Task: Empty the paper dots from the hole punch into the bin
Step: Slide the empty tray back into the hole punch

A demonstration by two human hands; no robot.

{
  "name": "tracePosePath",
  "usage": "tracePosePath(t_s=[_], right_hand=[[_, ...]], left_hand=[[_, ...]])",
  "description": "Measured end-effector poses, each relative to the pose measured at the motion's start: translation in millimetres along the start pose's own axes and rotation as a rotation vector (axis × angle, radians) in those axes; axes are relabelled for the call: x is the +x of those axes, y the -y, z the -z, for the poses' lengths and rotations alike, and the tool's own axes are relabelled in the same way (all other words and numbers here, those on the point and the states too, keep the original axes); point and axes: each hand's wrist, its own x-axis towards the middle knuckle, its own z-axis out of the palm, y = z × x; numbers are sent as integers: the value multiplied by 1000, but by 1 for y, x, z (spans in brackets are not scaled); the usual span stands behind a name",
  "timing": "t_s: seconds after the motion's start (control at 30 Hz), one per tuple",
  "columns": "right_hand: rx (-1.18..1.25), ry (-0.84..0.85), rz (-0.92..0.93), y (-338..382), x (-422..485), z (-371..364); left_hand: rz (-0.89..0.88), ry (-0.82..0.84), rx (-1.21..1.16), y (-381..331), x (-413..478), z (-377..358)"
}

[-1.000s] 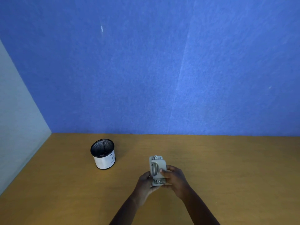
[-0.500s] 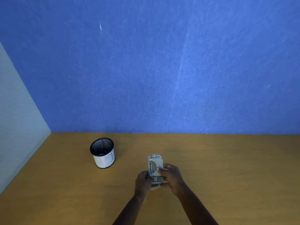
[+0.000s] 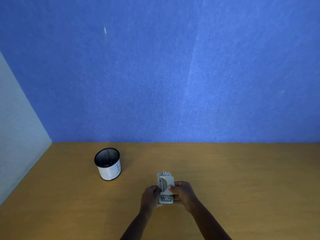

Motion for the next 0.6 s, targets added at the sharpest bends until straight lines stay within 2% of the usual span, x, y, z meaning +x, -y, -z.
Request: tracePosePath(t_s=[0.13, 0.3, 0.6], right_hand=[[-110, -134, 38, -5, 14, 14], [-394, -287, 67, -6, 32, 43], [-404, -320, -56, -7, 54, 61]], left_hand=[[-146, -74, 257, 2, -2, 1], [-204, -110, 497, 7, -3, 12], [-276, -82, 810, 17, 2, 19]])
